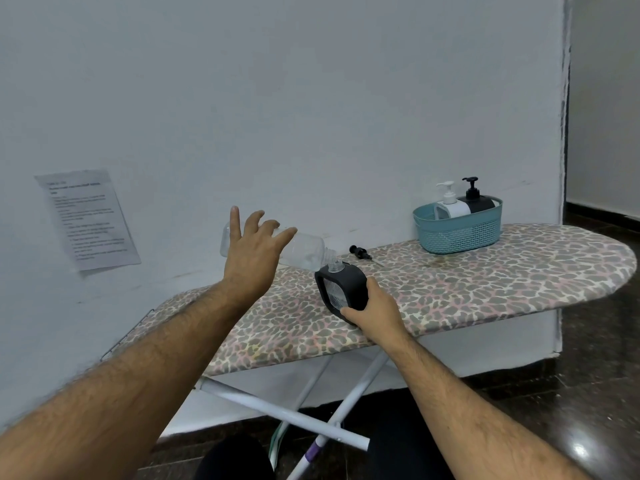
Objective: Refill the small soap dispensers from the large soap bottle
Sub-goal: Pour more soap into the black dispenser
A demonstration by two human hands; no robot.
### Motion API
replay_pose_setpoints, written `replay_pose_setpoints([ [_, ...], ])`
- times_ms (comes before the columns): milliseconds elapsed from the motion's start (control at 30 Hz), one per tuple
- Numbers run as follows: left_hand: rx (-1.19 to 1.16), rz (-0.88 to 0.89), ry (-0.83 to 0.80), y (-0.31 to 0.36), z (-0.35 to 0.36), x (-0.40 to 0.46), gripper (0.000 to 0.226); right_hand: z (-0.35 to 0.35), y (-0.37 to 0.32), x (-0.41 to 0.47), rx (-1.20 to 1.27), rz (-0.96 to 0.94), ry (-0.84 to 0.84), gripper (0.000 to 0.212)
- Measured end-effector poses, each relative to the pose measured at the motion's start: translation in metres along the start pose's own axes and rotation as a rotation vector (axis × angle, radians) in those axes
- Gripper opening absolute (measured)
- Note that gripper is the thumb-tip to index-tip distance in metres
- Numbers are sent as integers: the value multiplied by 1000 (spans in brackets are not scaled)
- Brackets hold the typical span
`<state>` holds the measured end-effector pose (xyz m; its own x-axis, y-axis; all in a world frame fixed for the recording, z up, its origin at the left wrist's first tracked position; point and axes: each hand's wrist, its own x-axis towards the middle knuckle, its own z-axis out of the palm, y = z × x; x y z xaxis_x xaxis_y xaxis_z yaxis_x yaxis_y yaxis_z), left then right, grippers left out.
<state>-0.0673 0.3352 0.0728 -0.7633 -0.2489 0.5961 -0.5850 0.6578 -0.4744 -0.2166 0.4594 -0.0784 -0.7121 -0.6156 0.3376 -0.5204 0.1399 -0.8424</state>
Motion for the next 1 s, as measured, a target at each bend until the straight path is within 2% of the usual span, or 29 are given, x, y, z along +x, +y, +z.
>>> replay_pose_setpoints([
  [1000,96,89,-67,0,-14,19,78,-1,1,0,-4,4,-13,52],
])
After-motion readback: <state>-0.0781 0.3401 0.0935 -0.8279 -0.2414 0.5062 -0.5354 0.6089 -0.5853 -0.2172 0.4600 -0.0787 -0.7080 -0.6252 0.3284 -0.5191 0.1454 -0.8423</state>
